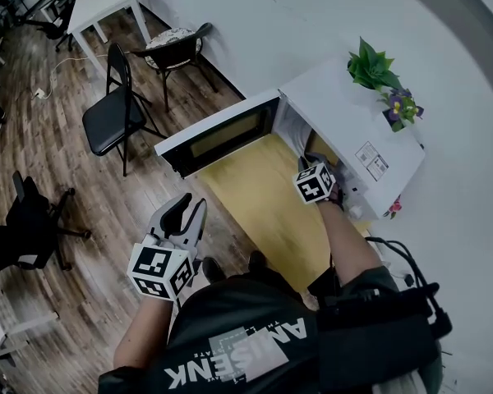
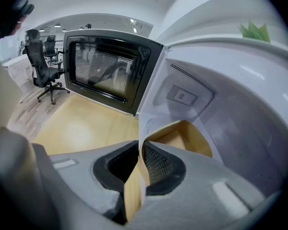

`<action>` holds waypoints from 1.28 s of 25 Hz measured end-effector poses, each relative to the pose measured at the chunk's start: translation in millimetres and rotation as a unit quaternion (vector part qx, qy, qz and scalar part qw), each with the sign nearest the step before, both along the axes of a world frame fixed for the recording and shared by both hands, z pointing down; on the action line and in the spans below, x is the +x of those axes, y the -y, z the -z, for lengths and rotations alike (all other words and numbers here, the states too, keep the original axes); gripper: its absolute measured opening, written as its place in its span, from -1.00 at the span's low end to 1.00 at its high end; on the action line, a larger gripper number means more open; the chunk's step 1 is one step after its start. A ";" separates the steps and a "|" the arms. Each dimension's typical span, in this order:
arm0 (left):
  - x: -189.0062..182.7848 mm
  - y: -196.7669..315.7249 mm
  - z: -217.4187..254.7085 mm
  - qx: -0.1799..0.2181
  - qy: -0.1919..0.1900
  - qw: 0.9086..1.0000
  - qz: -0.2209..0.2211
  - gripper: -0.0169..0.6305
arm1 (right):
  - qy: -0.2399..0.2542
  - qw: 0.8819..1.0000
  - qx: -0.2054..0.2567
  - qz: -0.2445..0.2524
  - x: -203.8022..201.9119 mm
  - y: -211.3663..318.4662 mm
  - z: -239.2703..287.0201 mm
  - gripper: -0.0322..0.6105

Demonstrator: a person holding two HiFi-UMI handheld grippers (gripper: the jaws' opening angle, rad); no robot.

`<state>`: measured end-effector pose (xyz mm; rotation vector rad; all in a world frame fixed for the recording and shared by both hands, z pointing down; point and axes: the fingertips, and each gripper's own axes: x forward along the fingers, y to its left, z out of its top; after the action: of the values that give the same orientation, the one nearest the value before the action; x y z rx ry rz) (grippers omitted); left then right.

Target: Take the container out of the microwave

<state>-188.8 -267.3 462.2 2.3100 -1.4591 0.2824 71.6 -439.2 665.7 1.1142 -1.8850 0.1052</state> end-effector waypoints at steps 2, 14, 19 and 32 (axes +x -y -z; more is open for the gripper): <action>-0.5 -1.2 1.3 0.002 -0.001 1.000 -0.008 -0.59 | 0.011 1.000 -0.001 0.002 -7.8 -8.7 6.4 -0.77; 1.9 -2.2 3.7 0.015 -0.013 0.997 -0.074 -0.59 | 0.081 0.996 -0.015 0.028 -57.3 -91.0 55.7 -0.78; -2.3 4.9 9.3 0.027 -0.022 0.996 -0.082 -0.59 | 0.111 0.993 -0.023 0.045 -77.5 -126.2 83.6 -0.79; 17.9 16.0 35.7 0.064 -0.041 0.989 -0.126 -0.61 | 0.152 0.987 0.034 0.041 -78.4 -178.7 190.4 -0.79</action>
<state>-170.9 -283.3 426.5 2.5805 -1.1784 0.1652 -6.8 -260.5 475.2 1.1138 -2.2180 0.1733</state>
